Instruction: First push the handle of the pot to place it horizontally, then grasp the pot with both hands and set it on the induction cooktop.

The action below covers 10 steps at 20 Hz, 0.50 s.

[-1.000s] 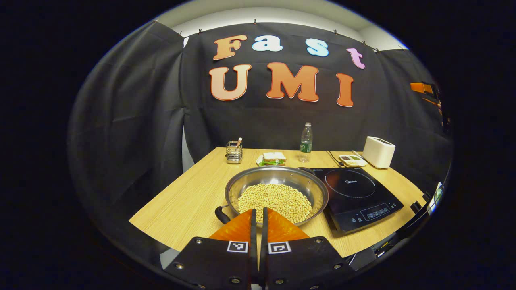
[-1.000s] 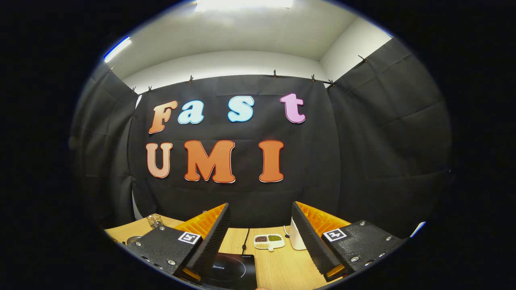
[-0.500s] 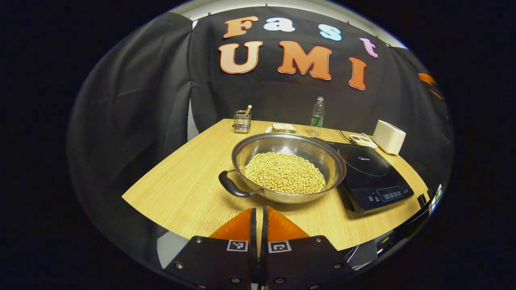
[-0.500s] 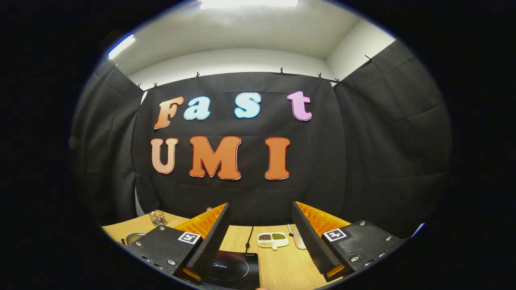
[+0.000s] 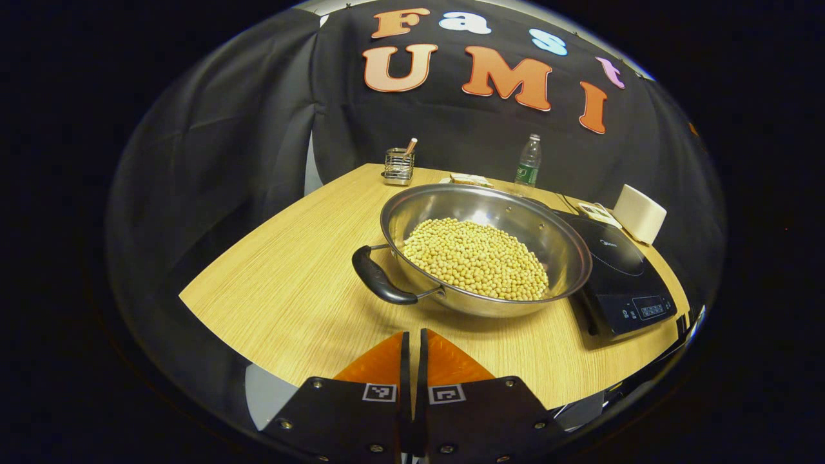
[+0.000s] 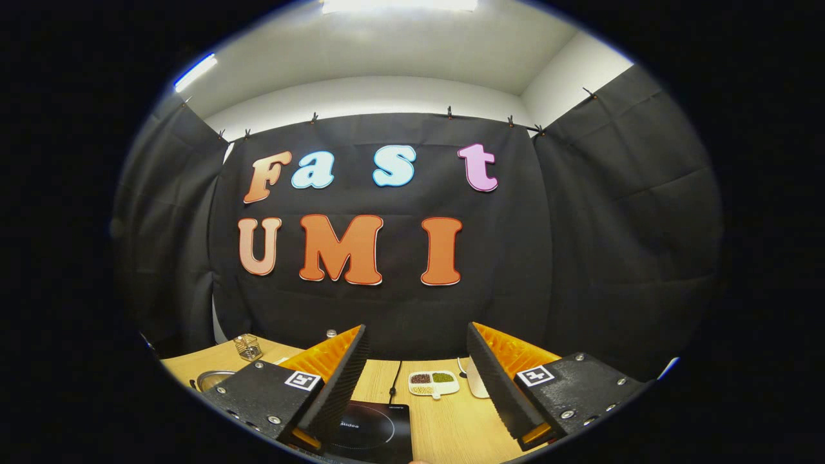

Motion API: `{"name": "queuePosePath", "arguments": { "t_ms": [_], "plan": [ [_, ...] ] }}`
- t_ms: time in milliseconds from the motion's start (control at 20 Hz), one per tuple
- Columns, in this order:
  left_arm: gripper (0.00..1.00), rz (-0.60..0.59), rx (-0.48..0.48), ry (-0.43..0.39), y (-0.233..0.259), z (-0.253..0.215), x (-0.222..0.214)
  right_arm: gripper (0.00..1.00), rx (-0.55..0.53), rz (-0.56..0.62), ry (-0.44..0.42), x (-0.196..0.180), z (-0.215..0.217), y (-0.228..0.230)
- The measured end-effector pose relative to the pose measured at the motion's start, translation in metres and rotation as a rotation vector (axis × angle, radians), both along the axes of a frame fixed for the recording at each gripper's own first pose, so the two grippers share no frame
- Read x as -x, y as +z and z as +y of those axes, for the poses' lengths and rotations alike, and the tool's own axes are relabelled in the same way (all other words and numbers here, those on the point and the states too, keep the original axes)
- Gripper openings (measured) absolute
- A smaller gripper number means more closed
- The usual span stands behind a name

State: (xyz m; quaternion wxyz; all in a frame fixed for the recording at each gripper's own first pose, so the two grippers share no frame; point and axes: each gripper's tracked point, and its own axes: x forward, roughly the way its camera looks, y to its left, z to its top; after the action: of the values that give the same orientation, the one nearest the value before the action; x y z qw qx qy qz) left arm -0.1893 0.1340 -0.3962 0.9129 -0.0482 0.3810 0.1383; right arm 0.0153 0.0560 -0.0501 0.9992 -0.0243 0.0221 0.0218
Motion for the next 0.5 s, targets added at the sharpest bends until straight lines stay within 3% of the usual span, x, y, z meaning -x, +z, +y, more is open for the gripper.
{"name": "queuePosePath", "arguments": {
  "t_ms": [500],
  "plan": [
    [0.03, -0.004, -0.043, 0.003, 0.007, 0.022, -0.020, 0.95, -0.016, 0.015, 0.002, -0.002, 0.002, -0.007]
  ]
}}
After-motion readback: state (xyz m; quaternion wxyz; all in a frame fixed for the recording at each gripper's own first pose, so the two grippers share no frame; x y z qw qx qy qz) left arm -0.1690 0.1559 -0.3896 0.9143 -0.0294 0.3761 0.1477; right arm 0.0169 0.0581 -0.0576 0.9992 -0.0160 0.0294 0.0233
